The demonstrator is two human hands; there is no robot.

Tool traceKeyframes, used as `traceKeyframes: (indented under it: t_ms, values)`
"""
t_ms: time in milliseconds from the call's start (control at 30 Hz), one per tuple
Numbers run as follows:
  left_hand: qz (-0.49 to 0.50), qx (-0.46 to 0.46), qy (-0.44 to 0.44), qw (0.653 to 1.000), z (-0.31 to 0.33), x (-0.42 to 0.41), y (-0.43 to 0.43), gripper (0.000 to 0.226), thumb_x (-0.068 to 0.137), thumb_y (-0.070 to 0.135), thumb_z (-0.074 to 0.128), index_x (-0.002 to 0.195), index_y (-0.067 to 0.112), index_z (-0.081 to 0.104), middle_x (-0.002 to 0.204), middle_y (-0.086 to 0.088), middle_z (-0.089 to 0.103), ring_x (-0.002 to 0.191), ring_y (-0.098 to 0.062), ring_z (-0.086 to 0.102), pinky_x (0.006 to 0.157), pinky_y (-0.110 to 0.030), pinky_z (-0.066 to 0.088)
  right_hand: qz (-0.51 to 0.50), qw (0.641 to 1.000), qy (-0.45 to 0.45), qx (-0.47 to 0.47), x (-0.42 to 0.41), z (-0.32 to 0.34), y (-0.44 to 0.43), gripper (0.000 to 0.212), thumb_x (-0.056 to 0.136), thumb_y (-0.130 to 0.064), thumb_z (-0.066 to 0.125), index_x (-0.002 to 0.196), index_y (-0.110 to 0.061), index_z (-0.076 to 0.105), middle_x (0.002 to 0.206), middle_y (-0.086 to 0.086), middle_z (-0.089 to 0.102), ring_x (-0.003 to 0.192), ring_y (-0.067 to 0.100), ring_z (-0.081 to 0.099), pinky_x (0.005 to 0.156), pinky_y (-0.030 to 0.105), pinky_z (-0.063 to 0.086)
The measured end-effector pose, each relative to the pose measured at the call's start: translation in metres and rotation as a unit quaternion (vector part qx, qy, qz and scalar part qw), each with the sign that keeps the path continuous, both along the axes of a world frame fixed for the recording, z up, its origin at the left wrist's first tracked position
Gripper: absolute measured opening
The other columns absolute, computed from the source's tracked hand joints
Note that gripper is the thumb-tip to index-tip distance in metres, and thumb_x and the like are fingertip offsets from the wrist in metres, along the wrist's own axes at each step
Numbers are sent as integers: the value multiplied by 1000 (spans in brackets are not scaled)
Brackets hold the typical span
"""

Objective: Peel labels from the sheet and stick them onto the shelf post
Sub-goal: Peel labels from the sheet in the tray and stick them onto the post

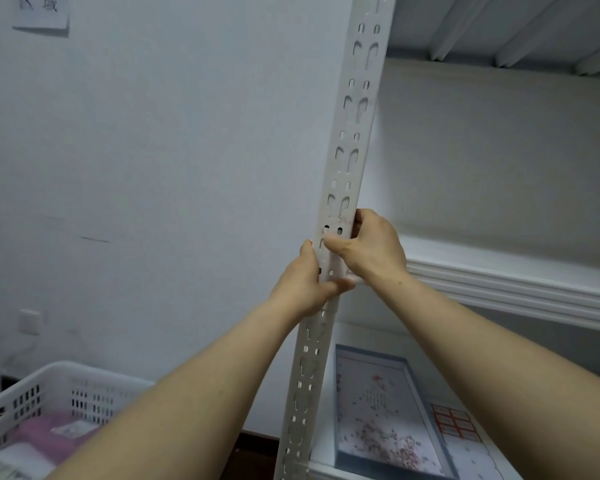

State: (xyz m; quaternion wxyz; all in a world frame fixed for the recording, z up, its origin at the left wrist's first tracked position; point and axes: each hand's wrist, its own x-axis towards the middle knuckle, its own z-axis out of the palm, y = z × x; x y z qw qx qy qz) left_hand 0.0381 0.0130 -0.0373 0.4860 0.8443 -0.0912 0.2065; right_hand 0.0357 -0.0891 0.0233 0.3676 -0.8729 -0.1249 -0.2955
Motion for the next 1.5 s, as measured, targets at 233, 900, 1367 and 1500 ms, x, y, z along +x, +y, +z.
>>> traceKeyframes:
  t_ms: [233,900,1367,1500]
  values:
    - [-6,-46,13,999,1,-10,4,97,76,23,74,150,17,12,130,2,52,117,-15,52,88,-26,45,54,997,-4,46,3,1,-6,41,70,-29,67,109,-19,61,95,-9,67,91,15,63,85,37,52]
    - [74,-87,-192,975,8,-54,7,39,77,-11,47,100,11,68,80,12,63,80,0,61,78,-11,50,233,962,-133,54,-31,-9,-4,5,79,-9,73,82,-12,75,73,-3,66,66,10,63,66,25,53]
    - [-25,-216,-1,976,38,-18,16,34,82,14,70,116,15,66,115,3,68,102,-6,62,93,-22,44,123,951,-24,282,6,25,-32,7,85,1,63,88,-5,66,68,1,62,59,12,62,62,23,54]
    - [-78,-205,-1,976,43,-16,21,18,84,3,65,91,17,73,94,4,75,90,-9,69,89,-24,52,159,935,12,317,14,20,-25,11,86,5,59,85,-6,62,71,6,63,59,13,62,58,18,55]
